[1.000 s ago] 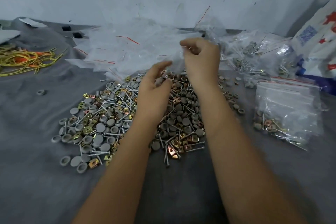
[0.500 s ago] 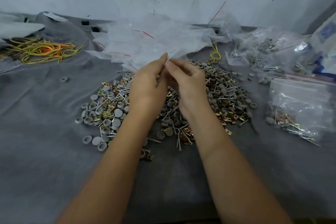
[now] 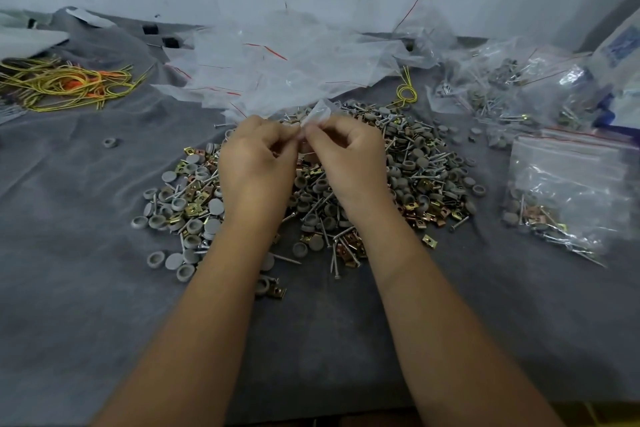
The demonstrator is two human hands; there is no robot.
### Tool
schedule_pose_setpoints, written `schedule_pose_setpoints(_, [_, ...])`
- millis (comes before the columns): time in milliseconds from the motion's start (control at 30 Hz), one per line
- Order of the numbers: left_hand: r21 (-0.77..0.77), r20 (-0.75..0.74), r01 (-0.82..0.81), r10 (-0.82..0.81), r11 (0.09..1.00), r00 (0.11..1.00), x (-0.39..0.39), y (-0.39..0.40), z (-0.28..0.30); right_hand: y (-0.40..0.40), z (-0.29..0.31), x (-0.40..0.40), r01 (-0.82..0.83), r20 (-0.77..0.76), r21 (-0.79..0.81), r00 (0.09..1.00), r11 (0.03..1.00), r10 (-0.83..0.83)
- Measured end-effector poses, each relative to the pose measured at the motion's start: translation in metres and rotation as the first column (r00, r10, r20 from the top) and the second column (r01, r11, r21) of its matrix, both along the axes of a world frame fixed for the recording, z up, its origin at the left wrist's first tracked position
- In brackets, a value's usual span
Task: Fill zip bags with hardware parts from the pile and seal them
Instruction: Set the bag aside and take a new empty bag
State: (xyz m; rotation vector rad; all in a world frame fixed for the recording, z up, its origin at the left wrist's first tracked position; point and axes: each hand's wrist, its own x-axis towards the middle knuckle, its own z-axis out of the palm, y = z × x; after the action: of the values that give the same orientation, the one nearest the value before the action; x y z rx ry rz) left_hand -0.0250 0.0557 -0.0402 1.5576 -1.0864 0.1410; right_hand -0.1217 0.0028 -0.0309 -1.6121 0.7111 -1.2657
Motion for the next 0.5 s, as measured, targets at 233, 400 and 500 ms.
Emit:
schedule_pose_setpoints(233, [0.033, -0.353, 0.326, -0.294, 0.945, 0.888, -0.005, 0.004, 0.011, -0.010, -0.002, -0.007, -0.082, 0.172, 0.207, 0.984, 0.975, 0.047])
schedule_pose_setpoints(400, [0.027, -0.385, 0.240, -0.211, 0.970, 0.899, -0.004, 0.001, 0.010, -0.014, -0.004, -0.009, -0.061, 0.014, 0.131, 0.998, 0.990, 0.060])
schedule_pose_setpoints(500, [0.036, -0.324, 0.262, -0.237, 0.964, 0.916, -0.006, -0.002, 0.006, -0.010, -0.005, -0.007, -0.039, -0.002, 0.081, 0.999, 0.996, 0.039])
